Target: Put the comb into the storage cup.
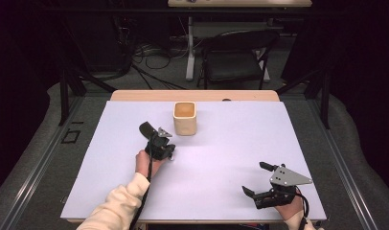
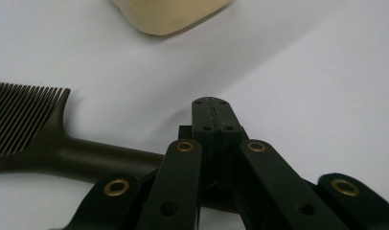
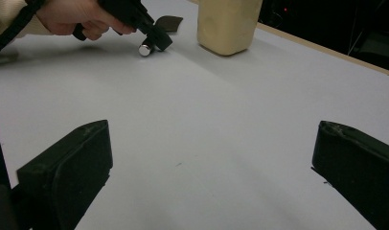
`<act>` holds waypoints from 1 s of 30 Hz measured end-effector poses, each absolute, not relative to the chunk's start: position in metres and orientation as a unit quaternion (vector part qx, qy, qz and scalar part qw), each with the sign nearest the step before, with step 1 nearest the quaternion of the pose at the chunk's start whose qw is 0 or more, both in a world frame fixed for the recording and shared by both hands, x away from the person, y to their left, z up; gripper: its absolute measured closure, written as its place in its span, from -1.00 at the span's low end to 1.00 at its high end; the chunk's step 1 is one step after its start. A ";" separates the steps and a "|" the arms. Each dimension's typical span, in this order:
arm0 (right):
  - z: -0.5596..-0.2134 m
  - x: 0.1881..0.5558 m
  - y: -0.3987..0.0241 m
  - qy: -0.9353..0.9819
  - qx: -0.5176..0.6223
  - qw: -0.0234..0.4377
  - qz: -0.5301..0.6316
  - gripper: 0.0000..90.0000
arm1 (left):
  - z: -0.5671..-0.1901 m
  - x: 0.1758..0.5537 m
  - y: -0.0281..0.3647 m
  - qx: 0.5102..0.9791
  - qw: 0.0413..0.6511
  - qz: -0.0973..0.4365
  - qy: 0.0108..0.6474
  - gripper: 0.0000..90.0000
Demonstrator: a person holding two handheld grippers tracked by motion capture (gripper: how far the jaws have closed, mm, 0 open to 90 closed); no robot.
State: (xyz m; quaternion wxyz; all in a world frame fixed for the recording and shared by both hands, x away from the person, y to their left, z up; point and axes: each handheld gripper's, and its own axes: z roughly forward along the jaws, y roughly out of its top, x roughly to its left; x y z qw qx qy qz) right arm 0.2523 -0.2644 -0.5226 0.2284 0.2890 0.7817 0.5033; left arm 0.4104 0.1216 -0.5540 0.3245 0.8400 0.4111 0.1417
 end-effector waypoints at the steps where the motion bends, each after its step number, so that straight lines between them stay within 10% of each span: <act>1: -0.523 0.252 -0.264 0.782 0.289 0.228 0.503 -1.00 | -0.554 0.410 0.122 0.840 0.324 0.141 0.412 1.00; 30: -0.523 0.253 -0.264 0.781 0.289 0.228 0.505 -1.00 | -0.552 0.401 0.140 0.837 0.310 0.152 0.425 1.00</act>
